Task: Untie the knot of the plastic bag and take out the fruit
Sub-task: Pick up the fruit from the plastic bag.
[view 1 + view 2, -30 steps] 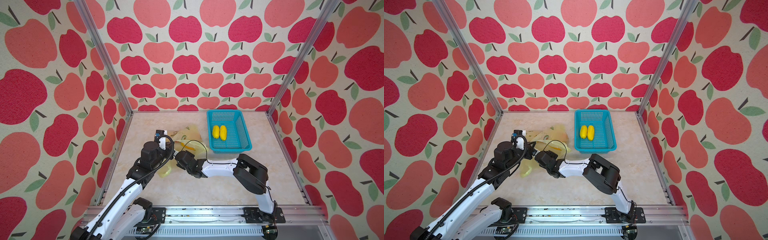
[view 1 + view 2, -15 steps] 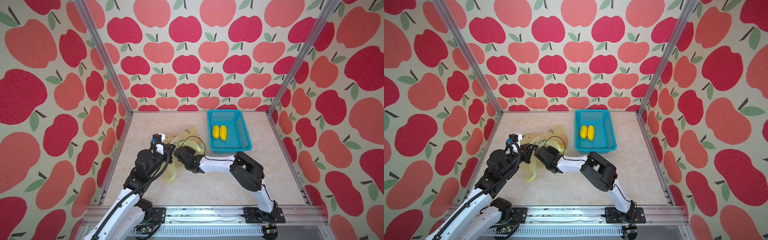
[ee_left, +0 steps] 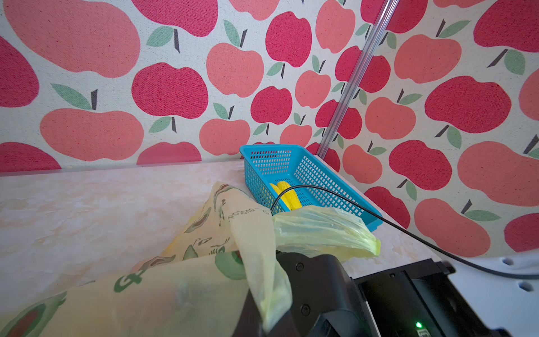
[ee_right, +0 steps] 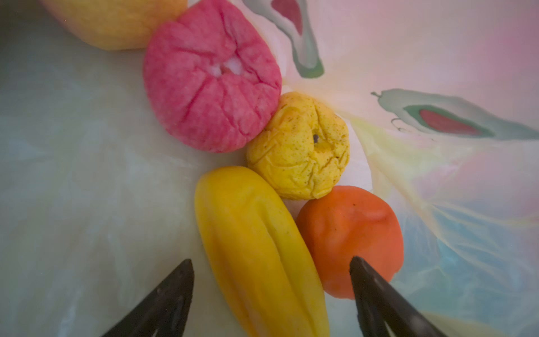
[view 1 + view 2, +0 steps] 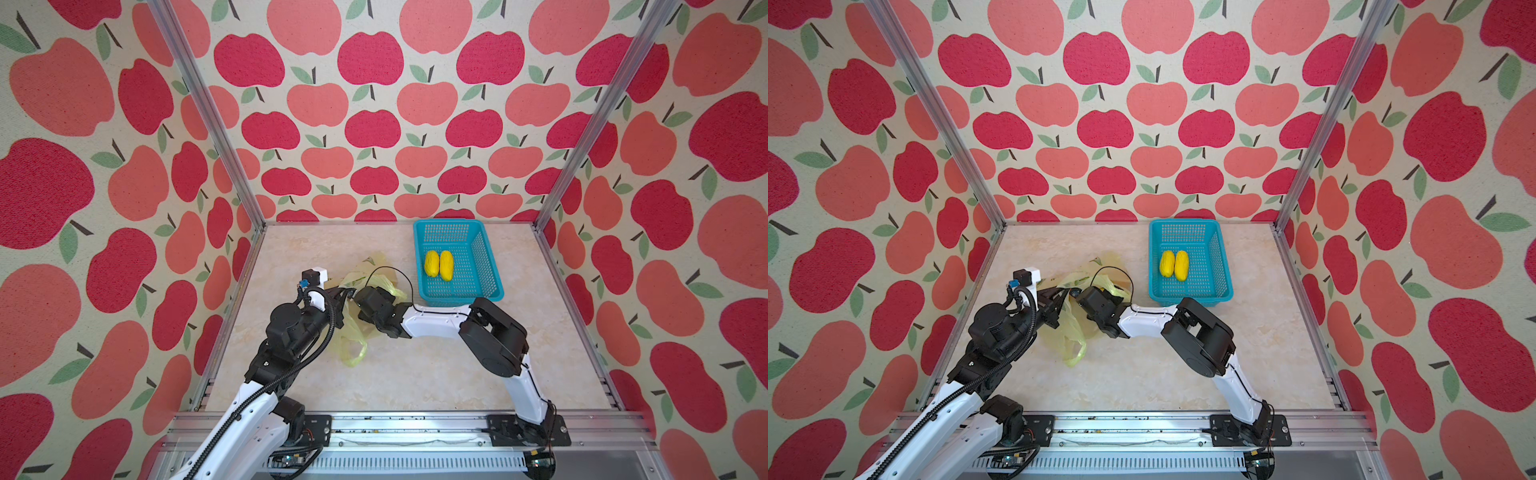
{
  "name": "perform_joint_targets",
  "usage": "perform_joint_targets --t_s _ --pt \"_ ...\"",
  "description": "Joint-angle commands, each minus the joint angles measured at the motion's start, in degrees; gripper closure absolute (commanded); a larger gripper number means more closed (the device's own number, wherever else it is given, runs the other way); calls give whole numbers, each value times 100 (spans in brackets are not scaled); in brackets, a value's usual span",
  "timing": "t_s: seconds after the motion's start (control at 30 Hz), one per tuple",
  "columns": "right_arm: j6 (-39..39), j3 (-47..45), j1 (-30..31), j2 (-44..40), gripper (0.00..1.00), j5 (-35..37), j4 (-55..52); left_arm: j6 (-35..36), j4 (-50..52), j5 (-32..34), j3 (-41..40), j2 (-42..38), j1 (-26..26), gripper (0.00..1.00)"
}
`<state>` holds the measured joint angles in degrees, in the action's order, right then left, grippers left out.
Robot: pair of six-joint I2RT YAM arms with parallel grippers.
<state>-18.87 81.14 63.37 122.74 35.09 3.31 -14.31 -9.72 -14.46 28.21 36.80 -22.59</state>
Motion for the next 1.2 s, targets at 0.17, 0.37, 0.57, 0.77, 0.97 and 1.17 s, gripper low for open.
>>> perform_joint_targets --t_s 0.17,0.37,0.57,0.77,0.97,1.17 --pt "-245 607 -332 459 10 -435 -445 -72 -291 -179 -17 36 -9 100" --pt "-292 1109 -460 952 14 -213 -946 -72 -318 -187 -34 -5 -9 100" --pt "-186 1118 -454 895 41 -292 -1052 -64 -299 -138 -39 11 -4 100" --pt "-142 520 -247 105 57 -334 -636 -70 -123 104 4 34 -9 100" --pt "-63 -229 18 -798 66 -522 -199 -81 39 274 61 83 -9 100" --pt "295 -1198 46 -1798 70 -1611 258 -89 197 488 107 114 1 100"
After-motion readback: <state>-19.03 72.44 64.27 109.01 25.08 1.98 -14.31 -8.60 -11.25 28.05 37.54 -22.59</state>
